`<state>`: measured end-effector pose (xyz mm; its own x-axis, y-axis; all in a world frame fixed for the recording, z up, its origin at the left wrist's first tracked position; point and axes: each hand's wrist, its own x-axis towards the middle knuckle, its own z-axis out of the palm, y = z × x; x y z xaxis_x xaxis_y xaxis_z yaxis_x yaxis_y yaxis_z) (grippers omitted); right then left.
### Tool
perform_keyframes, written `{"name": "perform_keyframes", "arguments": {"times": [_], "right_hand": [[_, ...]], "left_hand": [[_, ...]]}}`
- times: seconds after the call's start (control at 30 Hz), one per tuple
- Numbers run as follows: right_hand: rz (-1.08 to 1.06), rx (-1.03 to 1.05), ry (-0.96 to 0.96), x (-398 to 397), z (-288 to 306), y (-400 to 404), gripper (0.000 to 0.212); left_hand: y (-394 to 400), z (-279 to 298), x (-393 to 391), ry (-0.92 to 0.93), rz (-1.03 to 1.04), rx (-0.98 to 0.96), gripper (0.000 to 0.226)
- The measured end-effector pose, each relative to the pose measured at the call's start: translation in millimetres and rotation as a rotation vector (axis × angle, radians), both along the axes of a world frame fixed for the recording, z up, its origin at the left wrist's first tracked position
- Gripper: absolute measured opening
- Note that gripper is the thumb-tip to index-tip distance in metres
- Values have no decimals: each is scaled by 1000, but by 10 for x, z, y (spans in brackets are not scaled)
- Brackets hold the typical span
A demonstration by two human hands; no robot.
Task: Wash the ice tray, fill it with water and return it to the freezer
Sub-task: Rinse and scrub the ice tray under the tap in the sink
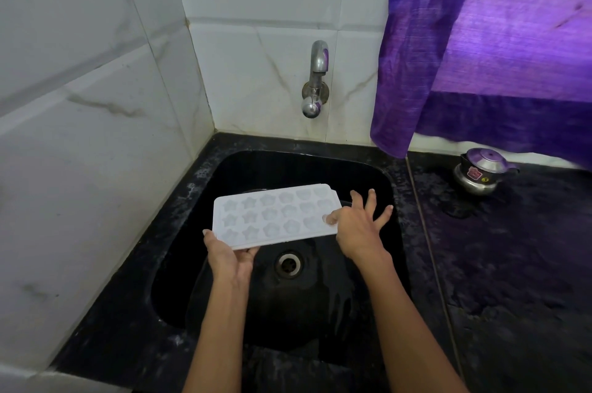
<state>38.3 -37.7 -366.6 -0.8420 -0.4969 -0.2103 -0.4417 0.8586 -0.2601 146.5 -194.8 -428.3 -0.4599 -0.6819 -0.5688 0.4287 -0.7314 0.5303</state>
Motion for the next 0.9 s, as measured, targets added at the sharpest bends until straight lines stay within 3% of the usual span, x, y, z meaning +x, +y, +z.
{"name": "perform_keyframes", "arguments": {"times": [0.23, 0.4, 0.53, 0.7, 0.9], "right_hand": [[-13, -14, 8, 6, -9, 20, 27], [12, 4, 41, 44, -12, 12, 43], [-22, -15, 24, 34, 18, 25, 27], [18, -68, 131, 100, 26, -19, 44], [95, -32, 100, 192, 40, -83, 53]], "left_hand": [[16, 15, 13, -1, 4, -6, 57], [29, 35, 16, 7, 1, -4, 57], [36, 34, 19, 5, -7, 1, 57], [52, 47, 6, 12, -12, -1, 56], [78, 57, -6, 23, -16, -6, 53]]}}
